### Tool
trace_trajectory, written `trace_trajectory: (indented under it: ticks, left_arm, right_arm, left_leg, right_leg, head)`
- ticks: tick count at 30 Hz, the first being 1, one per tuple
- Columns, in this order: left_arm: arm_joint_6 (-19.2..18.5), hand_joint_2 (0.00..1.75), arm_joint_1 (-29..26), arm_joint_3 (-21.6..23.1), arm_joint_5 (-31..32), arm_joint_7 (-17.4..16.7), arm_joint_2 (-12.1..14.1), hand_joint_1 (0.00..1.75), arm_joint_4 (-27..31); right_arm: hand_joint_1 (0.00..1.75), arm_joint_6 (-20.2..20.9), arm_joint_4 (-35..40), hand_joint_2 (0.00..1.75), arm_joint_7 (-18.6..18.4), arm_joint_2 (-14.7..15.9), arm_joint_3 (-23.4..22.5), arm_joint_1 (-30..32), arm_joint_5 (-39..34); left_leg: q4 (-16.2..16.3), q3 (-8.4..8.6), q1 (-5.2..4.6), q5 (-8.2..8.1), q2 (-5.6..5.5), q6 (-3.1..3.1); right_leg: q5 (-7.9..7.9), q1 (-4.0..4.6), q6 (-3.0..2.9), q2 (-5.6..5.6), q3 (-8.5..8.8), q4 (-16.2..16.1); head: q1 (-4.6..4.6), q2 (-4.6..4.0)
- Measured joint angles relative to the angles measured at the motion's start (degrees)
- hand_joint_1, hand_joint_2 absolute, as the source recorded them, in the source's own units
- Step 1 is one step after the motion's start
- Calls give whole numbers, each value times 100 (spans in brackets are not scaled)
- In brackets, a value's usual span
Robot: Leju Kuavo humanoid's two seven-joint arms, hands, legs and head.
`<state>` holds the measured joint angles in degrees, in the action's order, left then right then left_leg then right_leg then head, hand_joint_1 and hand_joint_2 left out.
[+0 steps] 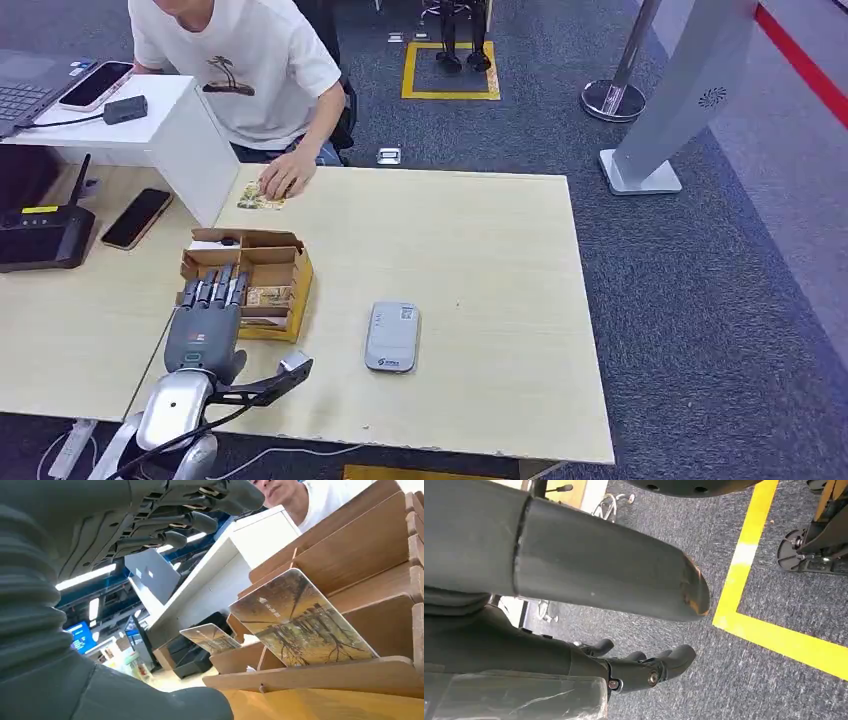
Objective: Pass the card to the sensor for recognition and then transmit it.
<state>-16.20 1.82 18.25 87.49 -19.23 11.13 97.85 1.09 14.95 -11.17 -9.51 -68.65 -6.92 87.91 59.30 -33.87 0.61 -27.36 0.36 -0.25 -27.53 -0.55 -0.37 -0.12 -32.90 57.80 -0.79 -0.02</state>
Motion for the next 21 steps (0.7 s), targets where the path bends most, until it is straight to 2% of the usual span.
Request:
trace_trajectory:
  ticks: [21]
  left_arm:
    - [-44, 175, -69, 0, 0, 61, -66, 0, 0]
  right_arm:
    - [0, -9, 0, 0, -7, 0, 0, 0, 4]
  left_leg:
    - [0, 0, 0, 0, 0, 0]
  right_leg:
    - [0, 0, 0, 0, 0, 0]
  head:
    - [0, 0]
